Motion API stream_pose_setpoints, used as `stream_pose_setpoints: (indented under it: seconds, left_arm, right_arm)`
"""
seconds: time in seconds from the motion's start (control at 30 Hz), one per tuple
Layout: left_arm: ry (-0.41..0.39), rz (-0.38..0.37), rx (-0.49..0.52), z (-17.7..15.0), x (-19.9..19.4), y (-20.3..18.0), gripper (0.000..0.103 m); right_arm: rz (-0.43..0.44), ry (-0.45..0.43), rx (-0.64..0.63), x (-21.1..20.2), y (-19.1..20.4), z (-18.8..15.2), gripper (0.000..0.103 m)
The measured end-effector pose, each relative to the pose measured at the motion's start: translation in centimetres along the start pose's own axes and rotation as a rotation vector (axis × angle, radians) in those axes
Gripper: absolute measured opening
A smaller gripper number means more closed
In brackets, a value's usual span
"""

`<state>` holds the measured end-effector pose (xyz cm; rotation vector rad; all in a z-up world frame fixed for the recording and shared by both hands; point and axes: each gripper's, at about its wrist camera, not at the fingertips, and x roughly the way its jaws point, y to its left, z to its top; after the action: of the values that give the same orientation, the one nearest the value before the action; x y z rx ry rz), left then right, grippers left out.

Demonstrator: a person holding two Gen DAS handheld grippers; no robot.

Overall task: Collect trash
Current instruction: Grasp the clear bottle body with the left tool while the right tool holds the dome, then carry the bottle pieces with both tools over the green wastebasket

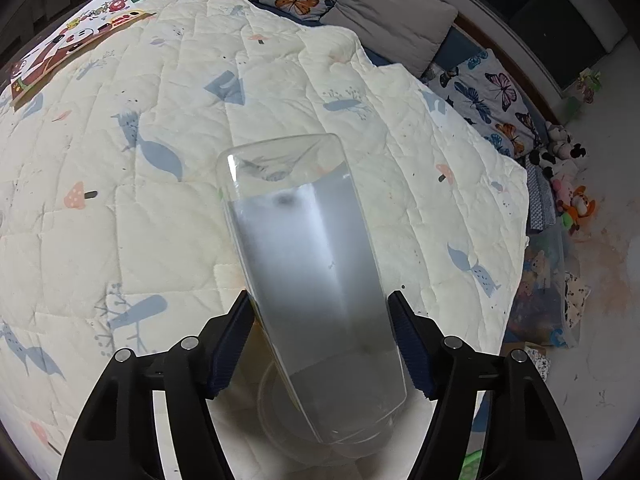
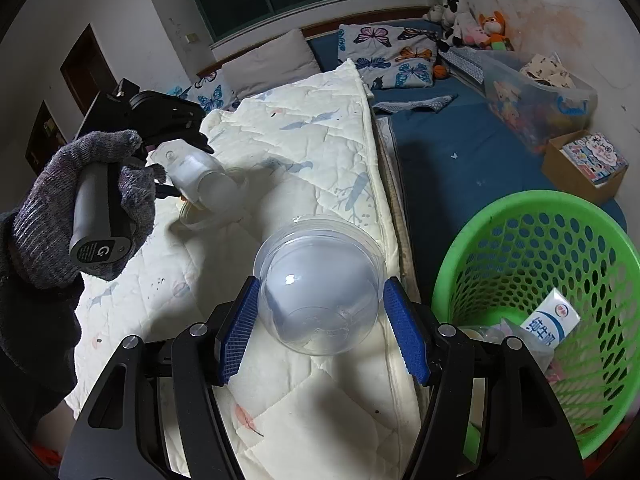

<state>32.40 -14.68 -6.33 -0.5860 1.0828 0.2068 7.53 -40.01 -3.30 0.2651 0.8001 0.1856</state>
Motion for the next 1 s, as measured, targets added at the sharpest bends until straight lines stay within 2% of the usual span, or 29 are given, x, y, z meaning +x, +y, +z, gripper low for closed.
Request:
stream_pose_setpoints:
  seconds: [0.3,0.63,0.8,1.0]
  left_arm:
    - [-0.022,-0.098,0.098,-0.4,-3.0,1.6,0.061]
    - [-0.019,-0.223,0.274,-1.4,-6.5,3.0,0.059]
    - [-0.010,-0.272,0.293,-1.8,-7.8,4.0,0.059]
    - [0.023,-0.351,0.386,-3.6,-9.8,3.4,0.059]
  right_arm:
    - [-0.008,-0.030,0.042,-1.3,-0.8,-0.2,0.064]
    - [-0.035,-0.052,0.095,-3.0,-2.2,-0.9,0.064]
    - [-0.070,-0.071,0.116,-4.2,-3.3,-1.1,0.064]
    - [-0.156,-0.087,0.177,-6.2,-6.6,-1.6,0.064]
